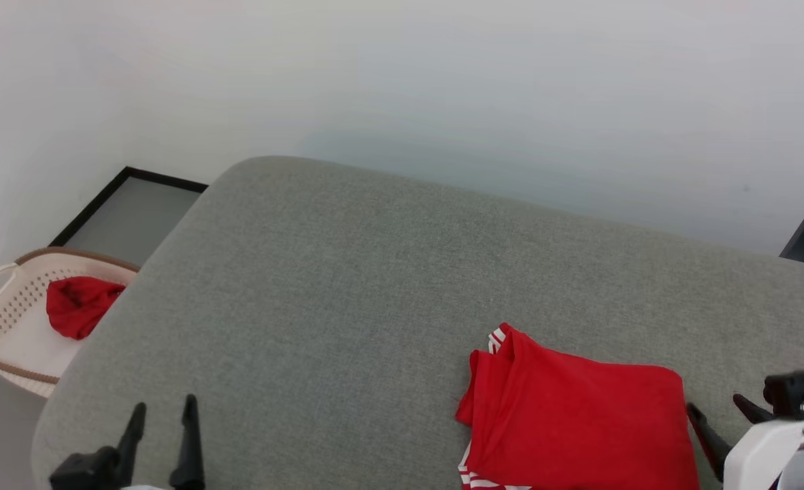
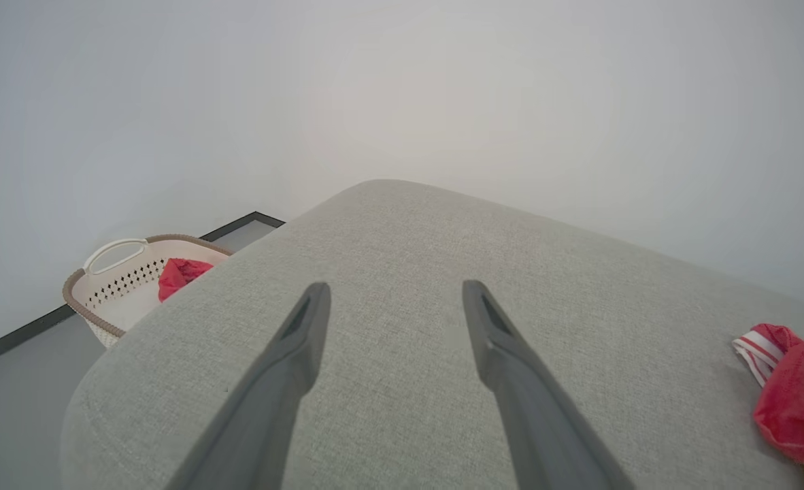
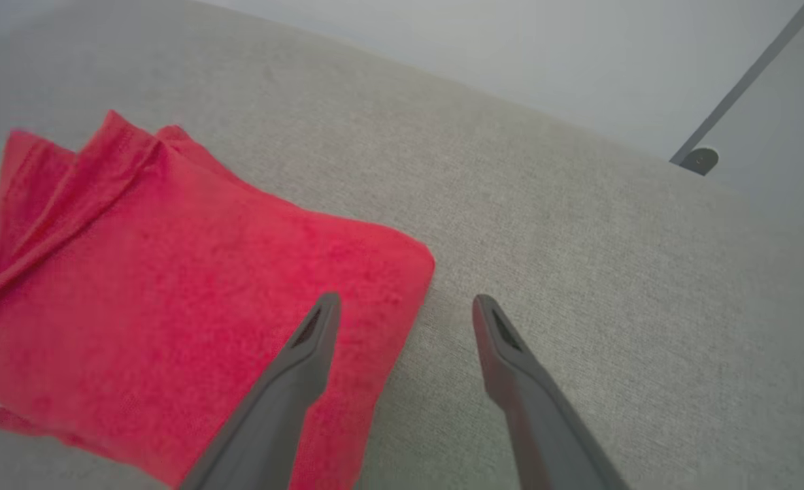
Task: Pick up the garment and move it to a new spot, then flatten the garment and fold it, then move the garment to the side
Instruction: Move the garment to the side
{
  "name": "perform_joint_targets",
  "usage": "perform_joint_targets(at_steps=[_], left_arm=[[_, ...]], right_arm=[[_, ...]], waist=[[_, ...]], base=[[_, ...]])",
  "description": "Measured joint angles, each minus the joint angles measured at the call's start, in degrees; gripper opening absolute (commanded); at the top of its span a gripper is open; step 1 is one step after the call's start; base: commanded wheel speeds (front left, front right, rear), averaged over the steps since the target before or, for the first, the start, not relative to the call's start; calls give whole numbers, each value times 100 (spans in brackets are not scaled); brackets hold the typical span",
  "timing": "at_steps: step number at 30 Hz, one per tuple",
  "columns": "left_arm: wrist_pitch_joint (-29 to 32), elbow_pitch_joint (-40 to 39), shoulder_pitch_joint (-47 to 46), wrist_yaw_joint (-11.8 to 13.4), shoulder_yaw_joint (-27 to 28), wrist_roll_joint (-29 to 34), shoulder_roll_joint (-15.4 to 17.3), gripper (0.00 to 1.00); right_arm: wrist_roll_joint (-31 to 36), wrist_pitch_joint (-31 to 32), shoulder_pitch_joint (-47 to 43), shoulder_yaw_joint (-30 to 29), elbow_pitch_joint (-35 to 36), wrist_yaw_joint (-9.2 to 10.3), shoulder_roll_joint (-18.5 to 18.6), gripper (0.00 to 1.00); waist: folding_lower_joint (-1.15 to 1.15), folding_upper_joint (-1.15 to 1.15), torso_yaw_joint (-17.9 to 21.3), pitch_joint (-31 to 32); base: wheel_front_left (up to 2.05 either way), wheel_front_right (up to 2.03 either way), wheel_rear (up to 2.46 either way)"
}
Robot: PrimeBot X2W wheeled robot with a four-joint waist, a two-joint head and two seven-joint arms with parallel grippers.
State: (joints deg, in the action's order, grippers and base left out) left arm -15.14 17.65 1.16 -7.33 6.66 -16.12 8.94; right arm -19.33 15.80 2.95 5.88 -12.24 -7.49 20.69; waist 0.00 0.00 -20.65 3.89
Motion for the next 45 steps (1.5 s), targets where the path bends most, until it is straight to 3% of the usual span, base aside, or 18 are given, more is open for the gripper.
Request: perform_joint_targets(at_steps=[5,10,19,28,30,37,45], left_arm=[[1,88,-63,-5,-188,-79,-124,100],[0,149,-226,-5,-405,-154,-203,100],[1,211,-385,-5,-570,-310,-287,100],[0,227,-465,-5,-593,-432,-293,100],[1,241,-479,-5,-603,-449,-297,100],[0,265,-543,-5,-609,-500,-302,100],[0,210,-581,-5,-626,-500,-285,100]], right_arm=[[-76,1334,195,-416,144,-2,-149,100],[-53,2232,283,-743,12,-2,-336,100],[-66,2718,539,-996,-331,0,-694,100],[-213,3083,890,-1127,-659,0,-758,100],[-444,3219,962,-1223,-732,4,-800,0],[-1156,3651,1091,-1338,-876,2,-808,0],[-1243,3540,1198,-1306,-957,-10,-370,0]], waist=[[0,0,-64,-129],[0,0,-153,-330],[0,0,-353,-634],[0,0,-457,-823],[0,0,-456,-836],[0,0,-415,-858],[0,0,-336,-929]], base=[[0,0,0],[0,0,0],[0,0,0],[0,0,0],[0,0,0],[0,0,0],[0,0,0]])
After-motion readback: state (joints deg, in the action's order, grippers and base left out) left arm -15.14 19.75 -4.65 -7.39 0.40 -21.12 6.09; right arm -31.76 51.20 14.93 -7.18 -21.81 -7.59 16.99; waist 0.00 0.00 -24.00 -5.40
